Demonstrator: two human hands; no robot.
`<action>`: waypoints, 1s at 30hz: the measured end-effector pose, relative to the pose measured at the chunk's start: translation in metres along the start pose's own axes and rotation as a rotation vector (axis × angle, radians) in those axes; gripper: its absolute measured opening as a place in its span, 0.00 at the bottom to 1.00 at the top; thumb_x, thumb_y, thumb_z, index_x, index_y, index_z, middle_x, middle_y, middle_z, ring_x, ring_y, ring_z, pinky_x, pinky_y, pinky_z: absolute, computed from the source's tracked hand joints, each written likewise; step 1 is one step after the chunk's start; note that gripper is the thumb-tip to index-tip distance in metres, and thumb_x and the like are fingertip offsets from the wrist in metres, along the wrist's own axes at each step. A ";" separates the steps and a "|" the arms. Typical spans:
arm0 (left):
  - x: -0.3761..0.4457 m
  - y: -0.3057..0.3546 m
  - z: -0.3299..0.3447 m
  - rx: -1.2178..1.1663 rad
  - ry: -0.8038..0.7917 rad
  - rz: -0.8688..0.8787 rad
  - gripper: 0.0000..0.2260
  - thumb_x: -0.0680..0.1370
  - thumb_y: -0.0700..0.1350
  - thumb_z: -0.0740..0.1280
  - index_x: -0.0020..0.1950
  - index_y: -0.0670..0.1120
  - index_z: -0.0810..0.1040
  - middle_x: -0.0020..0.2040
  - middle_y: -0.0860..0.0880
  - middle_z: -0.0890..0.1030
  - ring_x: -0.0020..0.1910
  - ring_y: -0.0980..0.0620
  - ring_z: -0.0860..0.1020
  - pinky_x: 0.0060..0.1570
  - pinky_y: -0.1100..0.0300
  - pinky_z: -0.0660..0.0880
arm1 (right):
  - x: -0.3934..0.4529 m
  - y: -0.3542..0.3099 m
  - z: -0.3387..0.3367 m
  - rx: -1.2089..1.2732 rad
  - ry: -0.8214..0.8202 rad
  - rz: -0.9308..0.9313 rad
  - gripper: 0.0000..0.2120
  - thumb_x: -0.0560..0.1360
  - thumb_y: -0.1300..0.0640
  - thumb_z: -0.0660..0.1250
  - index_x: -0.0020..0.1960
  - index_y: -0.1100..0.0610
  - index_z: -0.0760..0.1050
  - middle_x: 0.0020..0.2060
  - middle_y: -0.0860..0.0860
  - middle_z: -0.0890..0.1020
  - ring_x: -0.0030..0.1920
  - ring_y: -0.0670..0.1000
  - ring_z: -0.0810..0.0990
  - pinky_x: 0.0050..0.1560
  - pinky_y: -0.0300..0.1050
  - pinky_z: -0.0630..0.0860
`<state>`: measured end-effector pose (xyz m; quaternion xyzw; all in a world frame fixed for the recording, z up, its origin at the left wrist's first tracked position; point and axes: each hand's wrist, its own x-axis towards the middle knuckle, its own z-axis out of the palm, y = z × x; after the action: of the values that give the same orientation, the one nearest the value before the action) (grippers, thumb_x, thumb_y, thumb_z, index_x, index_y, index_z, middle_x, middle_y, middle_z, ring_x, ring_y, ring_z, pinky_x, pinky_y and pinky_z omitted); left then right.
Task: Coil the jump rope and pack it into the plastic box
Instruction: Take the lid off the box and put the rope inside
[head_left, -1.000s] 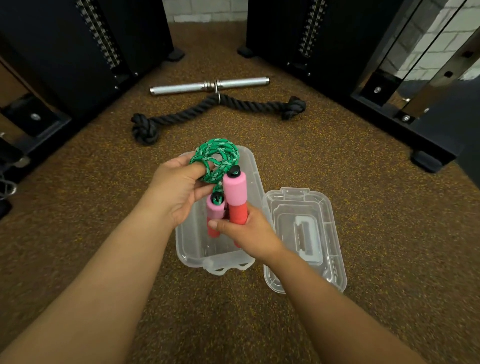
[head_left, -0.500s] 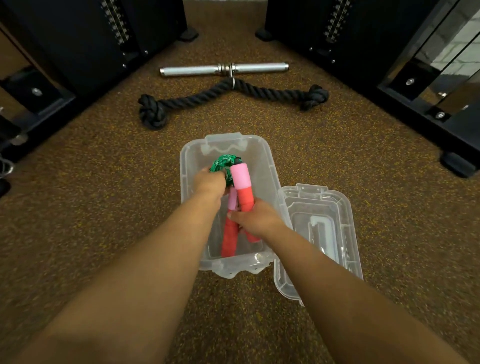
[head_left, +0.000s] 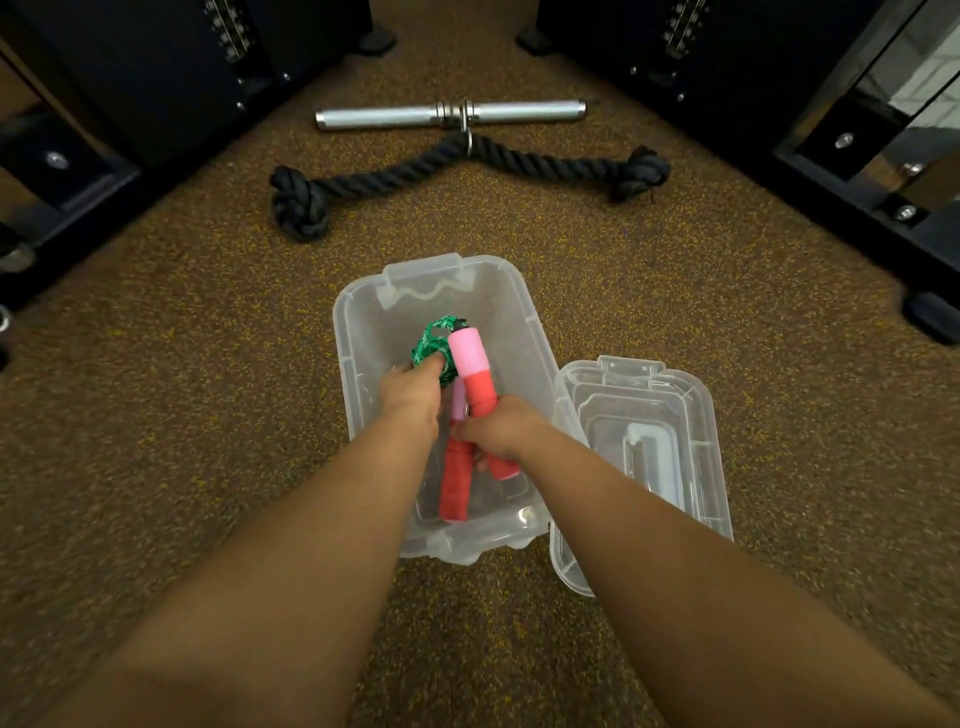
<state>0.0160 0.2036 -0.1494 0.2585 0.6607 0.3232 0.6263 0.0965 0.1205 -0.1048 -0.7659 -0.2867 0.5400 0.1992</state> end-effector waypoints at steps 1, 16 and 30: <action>0.008 -0.005 -0.001 0.011 0.000 0.000 0.15 0.63 0.48 0.69 0.48 0.45 0.78 0.51 0.39 0.83 0.49 0.41 0.82 0.52 0.43 0.79 | 0.001 0.000 0.000 -0.017 -0.008 0.001 0.08 0.70 0.57 0.71 0.40 0.55 0.72 0.40 0.58 0.82 0.29 0.54 0.78 0.35 0.45 0.78; -0.014 0.000 0.001 0.444 0.041 0.142 0.32 0.60 0.55 0.70 0.61 0.40 0.76 0.57 0.41 0.81 0.55 0.43 0.80 0.57 0.49 0.77 | 0.002 -0.005 0.008 -0.066 0.111 0.063 0.29 0.76 0.45 0.64 0.65 0.64 0.58 0.49 0.56 0.72 0.36 0.53 0.74 0.29 0.43 0.69; -0.049 -0.006 -0.009 1.172 0.006 0.026 0.19 0.78 0.42 0.62 0.67 0.37 0.64 0.66 0.36 0.73 0.65 0.39 0.73 0.61 0.48 0.69 | 0.003 0.000 0.012 -0.378 0.102 -0.020 0.07 0.78 0.56 0.57 0.54 0.58 0.68 0.55 0.61 0.78 0.56 0.61 0.77 0.47 0.47 0.66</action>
<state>0.0113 0.1619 -0.1217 0.5690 0.7278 -0.0877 0.3726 0.0862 0.1225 -0.1114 -0.8132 -0.3803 0.4348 0.0715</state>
